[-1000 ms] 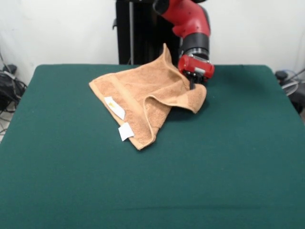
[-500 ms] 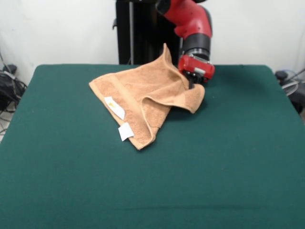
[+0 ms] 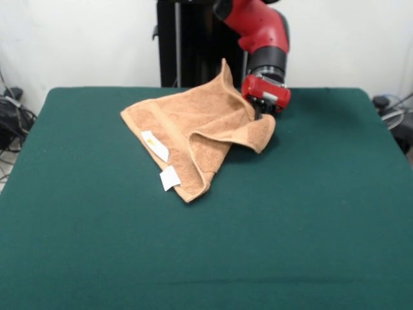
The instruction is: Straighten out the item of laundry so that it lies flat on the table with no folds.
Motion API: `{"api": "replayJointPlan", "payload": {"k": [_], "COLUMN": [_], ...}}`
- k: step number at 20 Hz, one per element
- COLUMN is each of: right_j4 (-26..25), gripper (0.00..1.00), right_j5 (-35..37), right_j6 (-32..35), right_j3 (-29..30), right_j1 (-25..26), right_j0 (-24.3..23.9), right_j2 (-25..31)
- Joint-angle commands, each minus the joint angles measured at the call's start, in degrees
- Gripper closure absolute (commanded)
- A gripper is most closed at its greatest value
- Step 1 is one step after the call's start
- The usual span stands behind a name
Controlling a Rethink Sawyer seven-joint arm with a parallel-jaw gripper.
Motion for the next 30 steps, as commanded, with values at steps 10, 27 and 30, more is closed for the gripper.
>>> {"api": "replayJointPlan", "payload": {"k": [10, 27, 30], "right_j4": [0.6, 4.4, 5.1], "gripper": [1.0, 1.0, 1.0], "right_j5": [14.8, 15.9, 15.9], "right_j6": [18.4, 18.6, 18.7], "right_j3": [17.4, 19.8, 20.1], "right_j1": [9.1, 7.0, 6.8], "right_j0": [-0.2, -0.2, -0.1], "right_j2": [15.1, 18.0, 18.6]}}
